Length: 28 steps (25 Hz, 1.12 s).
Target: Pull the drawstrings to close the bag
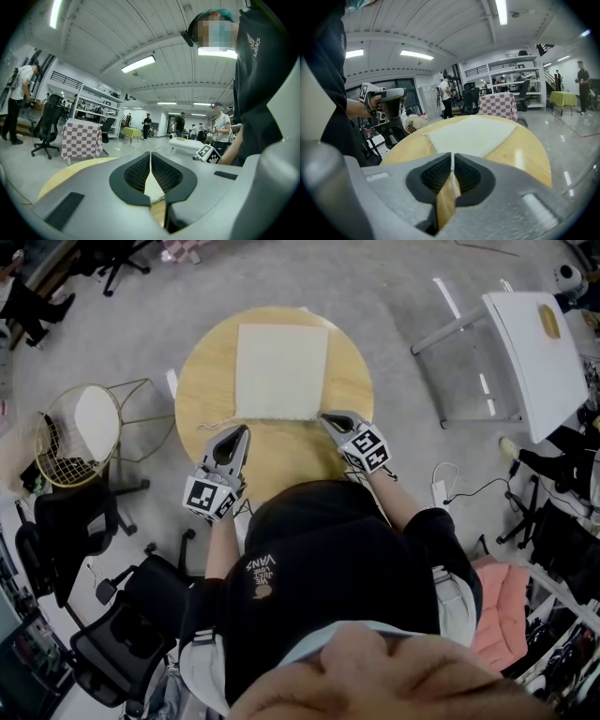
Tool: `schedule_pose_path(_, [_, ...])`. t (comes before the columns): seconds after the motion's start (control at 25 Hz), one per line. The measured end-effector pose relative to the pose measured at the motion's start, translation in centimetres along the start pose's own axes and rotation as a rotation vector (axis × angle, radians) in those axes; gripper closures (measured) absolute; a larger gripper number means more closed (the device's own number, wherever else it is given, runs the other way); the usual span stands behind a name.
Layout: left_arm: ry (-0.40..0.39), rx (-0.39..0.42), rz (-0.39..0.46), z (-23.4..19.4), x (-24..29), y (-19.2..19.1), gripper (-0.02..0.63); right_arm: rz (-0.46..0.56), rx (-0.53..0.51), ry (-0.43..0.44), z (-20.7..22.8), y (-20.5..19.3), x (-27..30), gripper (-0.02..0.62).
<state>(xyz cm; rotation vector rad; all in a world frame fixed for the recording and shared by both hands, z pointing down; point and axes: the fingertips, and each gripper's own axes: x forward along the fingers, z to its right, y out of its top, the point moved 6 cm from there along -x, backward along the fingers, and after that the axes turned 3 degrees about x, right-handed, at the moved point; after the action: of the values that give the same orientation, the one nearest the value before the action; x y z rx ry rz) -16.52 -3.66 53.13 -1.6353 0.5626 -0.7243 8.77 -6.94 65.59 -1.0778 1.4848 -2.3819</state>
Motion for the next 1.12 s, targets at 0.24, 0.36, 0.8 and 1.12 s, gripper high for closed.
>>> schedule_pose_path(0.24, [-0.004,-0.008,-0.002,0.0,0.1,-0.3,0.595,-0.063,-0.015,0.017,0.0,-1.3,0.8,0.517])
schedule_pose_path(0.36, [0.001,-0.015,-0.006,0.0,0.3,-0.5,0.595,-0.104,-0.022,0.025,0.0,-1.9,1.1,0.515])
schedule_pose_path(0.8, [0.016,-0.041,-0.018,0.1,0.1,-0.9,0.595,-0.186,-0.106,0.026,-0.1,-2.9,2.3,0.517])
schedule_pose_path(1.12, [0.01,-0.043,-0.024,0.1,-0.2,-1.1,0.595,-0.215,-0.152,0.018,-0.5,-3.0,2.9,0.528])
